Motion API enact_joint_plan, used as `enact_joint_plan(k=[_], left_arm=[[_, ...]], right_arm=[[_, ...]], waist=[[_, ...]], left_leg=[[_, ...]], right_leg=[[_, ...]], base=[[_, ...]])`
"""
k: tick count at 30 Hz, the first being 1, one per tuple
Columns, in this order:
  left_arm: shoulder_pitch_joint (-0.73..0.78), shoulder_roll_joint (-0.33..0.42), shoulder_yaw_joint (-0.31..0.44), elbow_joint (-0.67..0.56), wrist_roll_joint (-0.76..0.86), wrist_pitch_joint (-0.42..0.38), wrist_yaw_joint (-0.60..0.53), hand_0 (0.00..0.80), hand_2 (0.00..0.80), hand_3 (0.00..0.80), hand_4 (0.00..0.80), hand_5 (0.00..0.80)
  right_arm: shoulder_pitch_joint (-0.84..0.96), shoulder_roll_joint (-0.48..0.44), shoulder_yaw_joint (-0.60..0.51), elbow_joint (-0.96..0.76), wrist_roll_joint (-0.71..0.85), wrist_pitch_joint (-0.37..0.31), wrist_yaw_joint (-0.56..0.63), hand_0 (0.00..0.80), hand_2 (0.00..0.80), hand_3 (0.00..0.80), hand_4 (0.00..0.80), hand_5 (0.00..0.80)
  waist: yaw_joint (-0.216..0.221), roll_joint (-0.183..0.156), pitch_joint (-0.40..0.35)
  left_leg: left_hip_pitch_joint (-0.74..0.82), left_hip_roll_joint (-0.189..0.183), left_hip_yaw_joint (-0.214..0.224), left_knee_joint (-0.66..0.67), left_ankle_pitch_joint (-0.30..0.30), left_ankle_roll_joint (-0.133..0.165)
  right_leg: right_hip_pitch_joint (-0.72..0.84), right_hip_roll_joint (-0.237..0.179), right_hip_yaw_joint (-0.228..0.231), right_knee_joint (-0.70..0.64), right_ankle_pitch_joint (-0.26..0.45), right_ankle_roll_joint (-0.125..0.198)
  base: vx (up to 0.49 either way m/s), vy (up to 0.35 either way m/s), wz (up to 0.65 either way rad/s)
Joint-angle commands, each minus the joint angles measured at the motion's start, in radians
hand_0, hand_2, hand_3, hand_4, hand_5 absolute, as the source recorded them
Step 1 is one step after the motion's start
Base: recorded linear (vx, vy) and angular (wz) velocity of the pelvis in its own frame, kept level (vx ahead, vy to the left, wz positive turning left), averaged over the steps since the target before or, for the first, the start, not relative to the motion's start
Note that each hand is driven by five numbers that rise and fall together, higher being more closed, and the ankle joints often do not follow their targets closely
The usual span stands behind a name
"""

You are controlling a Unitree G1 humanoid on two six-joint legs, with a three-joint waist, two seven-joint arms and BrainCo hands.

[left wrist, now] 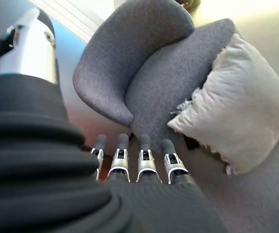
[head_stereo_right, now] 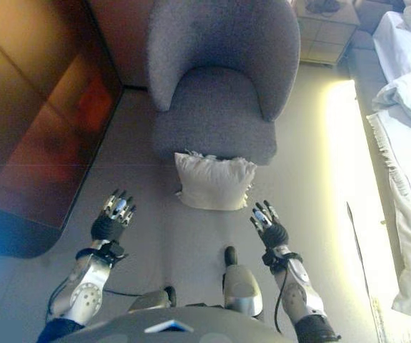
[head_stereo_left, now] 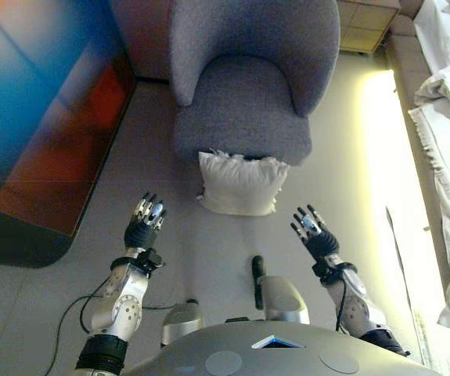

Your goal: Pick up the cushion and take it to the sofa

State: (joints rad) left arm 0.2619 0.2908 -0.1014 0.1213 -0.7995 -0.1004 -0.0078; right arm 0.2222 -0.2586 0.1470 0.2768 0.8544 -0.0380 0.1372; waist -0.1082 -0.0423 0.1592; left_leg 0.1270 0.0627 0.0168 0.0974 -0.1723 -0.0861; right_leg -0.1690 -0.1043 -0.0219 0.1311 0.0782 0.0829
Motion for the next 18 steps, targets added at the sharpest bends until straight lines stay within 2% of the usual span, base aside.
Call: enact_joint_plan(k=[1, 2, 3, 4, 6, 8, 10, 12, 14, 16, 18], left_arm=[[0.052, 0.048, 0.032, -0.114, -0.005, -0.022, 0.000, 0.000, 0.000, 0.000, 0.000, 0.000], [0.061, 0.041, 0.034, -0.114, -0.007, -0.015, 0.008, 0.000, 0.000, 0.000, 0.000, 0.000], [0.062, 0.042, 0.036, -0.116, -0.015, -0.013, 0.003, 0.000, 0.000, 0.000, 0.000, 0.000], [0.060, 0.040, 0.032, -0.122, -0.010, -0.015, 0.006, 0.000, 0.000, 0.000, 0.000, 0.000], [0.039, 0.041, 0.031, -0.114, -0.011, -0.020, 0.006, 0.000, 0.000, 0.000, 0.000, 0.000], [0.001, 0.032, 0.019, -0.105, -0.021, -0.013, 0.015, 0.000, 0.000, 0.000, 0.000, 0.000], [-0.025, 0.029, 0.005, -0.111, -0.035, -0.007, 0.015, 0.000, 0.000, 0.000, 0.000, 0.000], [-0.060, 0.031, -0.020, -0.108, -0.040, -0.014, 0.014, 0.000, 0.000, 0.000, 0.000, 0.000], [-0.089, 0.039, -0.038, -0.101, -0.046, -0.015, 0.029, 0.000, 0.000, 0.000, 0.000, 0.000], [-0.100, 0.041, -0.032, -0.103, -0.049, -0.012, 0.022, 0.000, 0.000, 0.000, 0.000, 0.000], [-0.089, 0.038, -0.027, -0.122, -0.046, -0.020, 0.016, 0.000, 0.000, 0.000, 0.000, 0.000]], right_arm=[[-0.001, 0.026, 0.034, -0.086, 0.000, -0.020, 0.019, 0.000, 0.000, 0.000, 0.000, 0.000], [-0.002, 0.016, 0.038, -0.108, -0.001, -0.007, 0.013, 0.000, 0.000, 0.000, 0.000, 0.000], [-0.003, 0.010, 0.042, -0.123, 0.006, -0.005, 0.017, 0.000, 0.000, 0.000, 0.000, 0.000], [-0.004, 0.001, 0.049, -0.136, 0.014, -0.005, 0.022, 0.000, 0.000, 0.000, 0.000, 0.000], [-0.011, -0.010, 0.053, -0.124, 0.008, -0.016, 0.032, 0.000, 0.000, 0.000, 0.000, 0.000], [-0.031, -0.020, 0.055, -0.085, -0.013, -0.034, 0.018, 0.000, 0.000, 0.000, 0.000, 0.000], [-0.046, -0.023, 0.057, -0.069, -0.011, -0.050, 0.023, 0.000, 0.000, 0.000, 0.000, 0.000], [-0.058, -0.027, 0.060, -0.057, 0.005, -0.073, 0.033, 0.000, 0.000, 0.000, 0.000, 0.000], [-0.062, -0.027, 0.054, -0.053, 0.006, -0.070, 0.019, 0.000, 0.000, 0.000, 0.000, 0.000], [-0.045, -0.026, 0.042, -0.068, -0.004, -0.054, -0.015, 0.000, 0.000, 0.000, 0.000, 0.000], [-0.015, -0.034, 0.023, -0.079, 0.006, -0.050, 0.023, 0.000, 0.000, 0.000, 0.000, 0.000]], waist=[[-0.016, -0.031, -0.043], [-0.021, -0.005, -0.061], [-0.025, 0.002, -0.075], [-0.030, 0.010, -0.086], [-0.040, 0.011, -0.100], [-0.036, 0.005, -0.099], [-0.032, -0.008, -0.088], [-0.028, -0.021, -0.073], [-0.031, -0.018, -0.065], [-0.023, -0.012, -0.060], [-0.008, -0.003, -0.058]], left_leg=[[0.071, -0.092, 0.061, 0.118, -0.085, 0.105], [0.095, -0.055, 0.070, 0.131, 0.007, 0.070], [0.094, -0.039, 0.077, 0.152, 0.071, 0.048], [0.079, -0.009, 0.106, 0.218, 0.149, 0.020], [0.039, 0.041, 0.167, 0.377, 0.240, -0.018], [-0.066, 0.106, 0.225, 0.611, 0.275, -0.039], [-0.160, 0.170, 0.248, 0.709, 0.266, -0.035], [-0.255, 0.162, 0.208, 0.653, 0.232, 0.005], [-0.270, 0.149, 0.185, 0.482, 0.226, 0.027], [-0.283, 0.128, 0.152, 0.311, 0.257, 0.017], [-0.283, 0.130, 0.127, 0.142, 0.272, -0.002]], right_leg=[[-0.131, -0.049, -0.058, -0.028, 0.130, 0.095], [-0.121, -0.019, -0.075, -0.010, 0.100, 0.071], [-0.114, -0.007, -0.086, -0.003, 0.079, 0.053], [-0.092, 0.012, -0.101, 0.001, 0.047, 0.025], [-0.048, 0.032, -0.111, -0.010, 0.005, -0.021], [0.017, 0.040, -0.134, -0.013, -0.050, -0.075], [0.060, 0.040, -0.123, -0.013, -0.076, -0.099], [0.089, 0.054, -0.050, -0.029, -0.073, -0.098], [0.093, 0.078, -0.004, -0.017, -0.094, -0.086], [0.110, 0.087, 0.022, -0.009, -0.115, -0.068], [0.143, 0.087, 0.036, -0.020, -0.134, -0.047]], base=[[0.470, -0.143, -0.21], [0.400, -0.142, -0.29], [0.370, -0.167, -0.26], [0.352, -0.191, -0.29], [0.342, -0.204, -0.29], [0.307, -0.187, -0.16], [0.253, -0.071, -0.14], [0.224, 0.069, -0.20], [0.232, 0.147, -0.18], [0.231, 0.183, -0.06], [0.250, 0.162, -0.02]])
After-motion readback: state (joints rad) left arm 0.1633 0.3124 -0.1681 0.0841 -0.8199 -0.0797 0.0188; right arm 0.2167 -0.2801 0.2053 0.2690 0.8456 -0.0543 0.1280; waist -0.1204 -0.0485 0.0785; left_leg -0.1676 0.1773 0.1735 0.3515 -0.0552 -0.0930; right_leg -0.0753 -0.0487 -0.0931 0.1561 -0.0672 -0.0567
